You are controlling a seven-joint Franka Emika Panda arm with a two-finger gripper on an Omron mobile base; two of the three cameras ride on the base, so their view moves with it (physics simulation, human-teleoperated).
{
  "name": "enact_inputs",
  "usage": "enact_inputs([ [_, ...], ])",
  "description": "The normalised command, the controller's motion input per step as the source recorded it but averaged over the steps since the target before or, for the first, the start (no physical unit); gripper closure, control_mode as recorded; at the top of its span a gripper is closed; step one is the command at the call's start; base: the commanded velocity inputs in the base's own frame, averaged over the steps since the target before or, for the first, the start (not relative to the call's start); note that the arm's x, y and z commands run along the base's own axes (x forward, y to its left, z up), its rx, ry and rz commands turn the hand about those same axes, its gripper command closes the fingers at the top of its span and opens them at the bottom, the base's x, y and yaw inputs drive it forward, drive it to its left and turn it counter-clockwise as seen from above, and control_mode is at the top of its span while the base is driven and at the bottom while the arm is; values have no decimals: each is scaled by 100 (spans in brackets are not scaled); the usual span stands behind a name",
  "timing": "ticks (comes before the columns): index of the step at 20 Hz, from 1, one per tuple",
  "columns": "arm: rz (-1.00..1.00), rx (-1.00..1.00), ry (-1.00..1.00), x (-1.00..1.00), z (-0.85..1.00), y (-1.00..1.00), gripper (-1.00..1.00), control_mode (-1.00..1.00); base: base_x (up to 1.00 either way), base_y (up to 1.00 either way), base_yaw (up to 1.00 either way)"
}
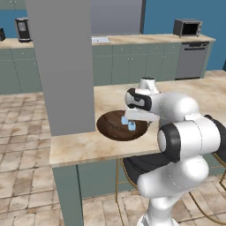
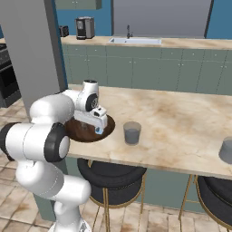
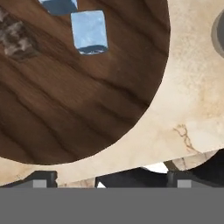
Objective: There are four ice cubes in the ice bowl. Place two ice cubes in each glass of water.
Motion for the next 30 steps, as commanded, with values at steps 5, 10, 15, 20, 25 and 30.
enact_inputs([
  [5,0,0,-12,21,-21,0,-100,-100,0,0,0],
  [10,0,0,-4,30,-11,0,-100,-100,0,0,0],
  [15,0,0,-1,38,-17,0,-100,-100,0,0,0],
  [20,0,0,0,33,-16,0,-100,-100,0,0,0],
  [25,0,0,0,28,-17,0,-100,-100,0,0,0],
  [30,0,-3,0,22,-28,0,-100,-100,0,0,0],
])
